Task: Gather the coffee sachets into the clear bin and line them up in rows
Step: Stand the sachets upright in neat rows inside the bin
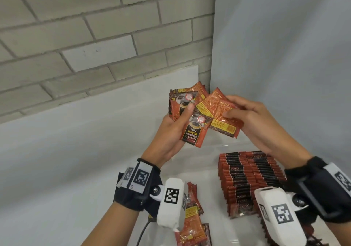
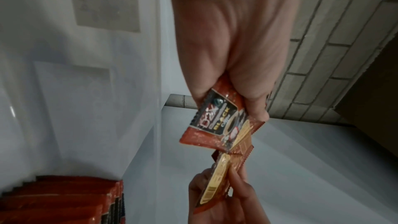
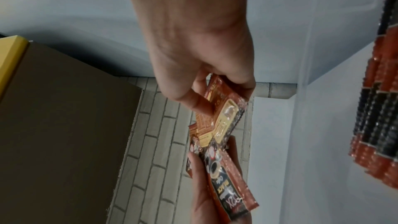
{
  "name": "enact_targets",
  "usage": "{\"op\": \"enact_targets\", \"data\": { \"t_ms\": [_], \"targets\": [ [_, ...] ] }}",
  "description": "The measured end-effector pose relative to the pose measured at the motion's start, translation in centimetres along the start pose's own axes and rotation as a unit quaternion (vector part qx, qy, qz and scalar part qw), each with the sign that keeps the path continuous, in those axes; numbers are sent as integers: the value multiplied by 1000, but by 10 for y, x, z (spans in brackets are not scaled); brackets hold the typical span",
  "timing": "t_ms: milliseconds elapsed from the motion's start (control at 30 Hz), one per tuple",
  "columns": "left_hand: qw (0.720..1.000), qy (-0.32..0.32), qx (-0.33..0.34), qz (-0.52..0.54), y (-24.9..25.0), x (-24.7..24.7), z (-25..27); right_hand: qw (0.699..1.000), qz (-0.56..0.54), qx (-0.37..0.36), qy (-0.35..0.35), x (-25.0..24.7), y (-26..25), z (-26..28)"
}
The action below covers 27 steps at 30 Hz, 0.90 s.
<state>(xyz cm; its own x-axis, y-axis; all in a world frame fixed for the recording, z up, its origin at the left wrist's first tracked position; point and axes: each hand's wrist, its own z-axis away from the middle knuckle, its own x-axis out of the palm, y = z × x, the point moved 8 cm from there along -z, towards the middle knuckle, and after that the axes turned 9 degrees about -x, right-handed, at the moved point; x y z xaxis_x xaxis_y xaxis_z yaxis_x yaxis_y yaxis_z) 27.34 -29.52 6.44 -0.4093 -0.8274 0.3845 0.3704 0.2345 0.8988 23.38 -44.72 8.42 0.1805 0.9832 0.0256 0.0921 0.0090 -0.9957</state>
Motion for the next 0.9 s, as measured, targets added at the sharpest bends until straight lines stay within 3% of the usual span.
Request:
{"op": "enact_targets", "data": {
  "t_ms": [533, 600, 767, 900],
  "targets": [
    [997, 51, 21, 60, 4, -12, -3, 993, -12, -97, 72, -10, -13, -1],
    [996, 54, 27, 57, 5, -13, -3, 995, -20, -79, 50, -4, -9, 0],
    [998, 38, 29, 34, 3, -8, 0, 989, 85, 12, -124, 41, 16, 13],
    [999, 30, 25, 27, 2, -7, -1, 990, 72, 7, -124, 49, 20, 17]
  ]
}}
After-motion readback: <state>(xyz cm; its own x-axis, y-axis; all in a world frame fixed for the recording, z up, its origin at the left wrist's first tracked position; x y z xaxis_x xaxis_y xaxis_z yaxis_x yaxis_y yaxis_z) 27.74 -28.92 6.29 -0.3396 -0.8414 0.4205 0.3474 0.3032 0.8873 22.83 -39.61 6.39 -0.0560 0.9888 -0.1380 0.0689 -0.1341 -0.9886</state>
